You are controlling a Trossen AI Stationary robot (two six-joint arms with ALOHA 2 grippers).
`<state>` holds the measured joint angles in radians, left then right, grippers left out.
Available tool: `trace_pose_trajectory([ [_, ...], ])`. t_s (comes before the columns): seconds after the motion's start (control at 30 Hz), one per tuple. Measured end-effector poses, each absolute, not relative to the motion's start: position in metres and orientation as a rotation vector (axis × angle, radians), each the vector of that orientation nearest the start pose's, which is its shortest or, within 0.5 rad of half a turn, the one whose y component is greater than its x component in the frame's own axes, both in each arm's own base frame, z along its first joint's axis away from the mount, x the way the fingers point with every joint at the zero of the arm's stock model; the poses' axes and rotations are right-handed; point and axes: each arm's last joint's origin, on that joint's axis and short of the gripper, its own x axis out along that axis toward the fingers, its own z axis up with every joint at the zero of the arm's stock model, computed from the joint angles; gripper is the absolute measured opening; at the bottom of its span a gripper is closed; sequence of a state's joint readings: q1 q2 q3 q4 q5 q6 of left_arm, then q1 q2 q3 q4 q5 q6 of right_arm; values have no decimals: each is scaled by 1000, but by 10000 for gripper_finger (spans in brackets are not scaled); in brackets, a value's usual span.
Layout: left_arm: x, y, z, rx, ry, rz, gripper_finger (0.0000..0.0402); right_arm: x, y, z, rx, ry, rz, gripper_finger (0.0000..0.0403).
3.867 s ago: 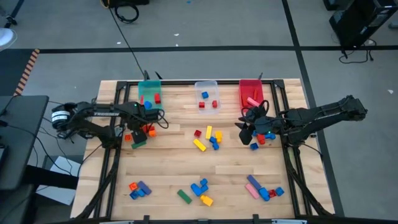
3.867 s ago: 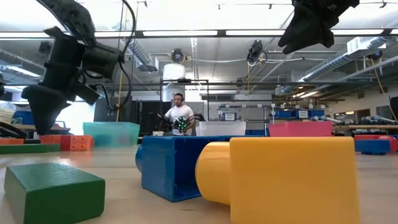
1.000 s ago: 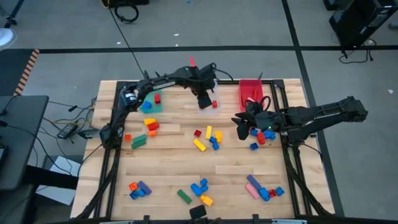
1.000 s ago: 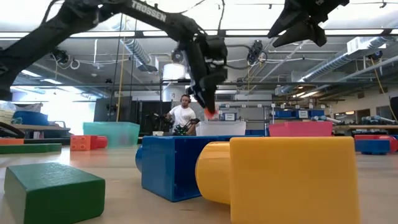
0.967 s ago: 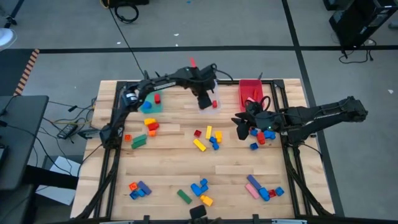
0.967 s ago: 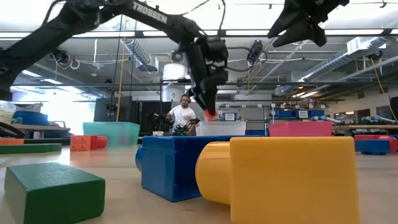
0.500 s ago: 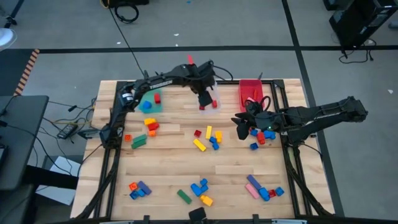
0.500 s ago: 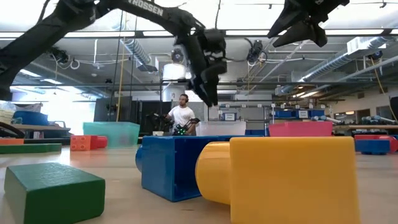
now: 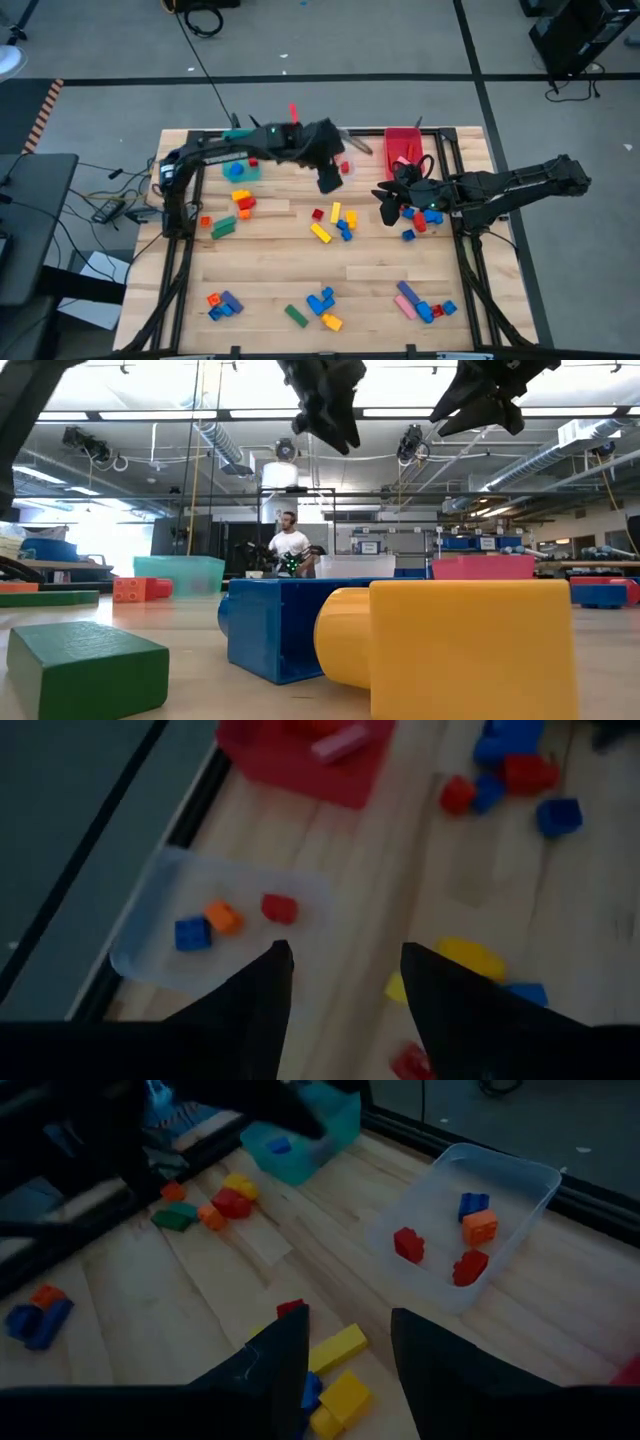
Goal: Sort blocks by size
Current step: Put the blue 4 stud game piece into the transparent bin
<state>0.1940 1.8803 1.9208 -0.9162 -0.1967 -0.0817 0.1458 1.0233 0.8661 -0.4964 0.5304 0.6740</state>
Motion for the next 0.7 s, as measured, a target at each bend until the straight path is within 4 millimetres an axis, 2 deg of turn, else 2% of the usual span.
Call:
trace_pose_trajectory([
  [0.2,379,35,334,-135,844,403,197,213,21,287,330,543,-479,167],
  [0.4,351,-11,323,-245,757,380,197,220,27,278,296,627,-383,208],
  [0.57,318,-44,320,-214,682,454,197,228,32,272,309,659,-321,249],
  [0.7,295,-64,320,-153,630,469,197,235,40,265,235,698,-251,276],
])
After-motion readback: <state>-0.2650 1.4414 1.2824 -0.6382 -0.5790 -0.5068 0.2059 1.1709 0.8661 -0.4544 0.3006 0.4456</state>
